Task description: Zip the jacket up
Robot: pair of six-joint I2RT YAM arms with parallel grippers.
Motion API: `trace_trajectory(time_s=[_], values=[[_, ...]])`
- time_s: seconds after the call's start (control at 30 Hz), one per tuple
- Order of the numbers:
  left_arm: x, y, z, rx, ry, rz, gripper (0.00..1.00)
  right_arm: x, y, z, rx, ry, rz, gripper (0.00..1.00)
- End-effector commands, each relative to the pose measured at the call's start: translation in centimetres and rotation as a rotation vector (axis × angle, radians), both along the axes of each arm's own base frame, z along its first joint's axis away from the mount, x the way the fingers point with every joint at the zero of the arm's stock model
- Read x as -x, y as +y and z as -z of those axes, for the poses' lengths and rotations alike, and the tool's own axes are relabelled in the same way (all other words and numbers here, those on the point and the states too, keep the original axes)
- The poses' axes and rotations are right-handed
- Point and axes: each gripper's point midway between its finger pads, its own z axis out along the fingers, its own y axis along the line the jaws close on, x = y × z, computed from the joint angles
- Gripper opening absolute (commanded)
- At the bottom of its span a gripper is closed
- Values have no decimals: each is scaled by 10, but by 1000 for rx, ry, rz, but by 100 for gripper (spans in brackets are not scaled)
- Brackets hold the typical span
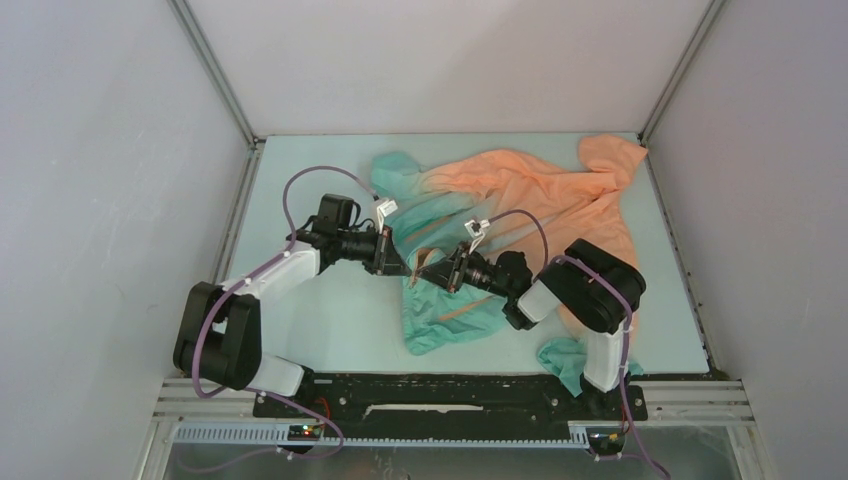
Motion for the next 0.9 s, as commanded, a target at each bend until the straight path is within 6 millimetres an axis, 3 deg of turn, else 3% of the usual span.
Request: trace_trajectory(time_s=[0.0,0.47,0.6,0.7,0.87], values=[[11,-2,-3,9,-18,35,0,-21,-4,-17,-55,-40,68,0],[17,-3,12,-57,8,48,0,-14,2,-40,-104,-49,4,0],[20,-4,17,-86,10,61,0,-22,-5,-50,-129,-41,23,0],[19,-2,19,-101,4,56,0,-27,-7,-46,-135,0,32,0],[18,-2,20,-102,12,49,0,-17,0,-55,-142,-31,5,0]])
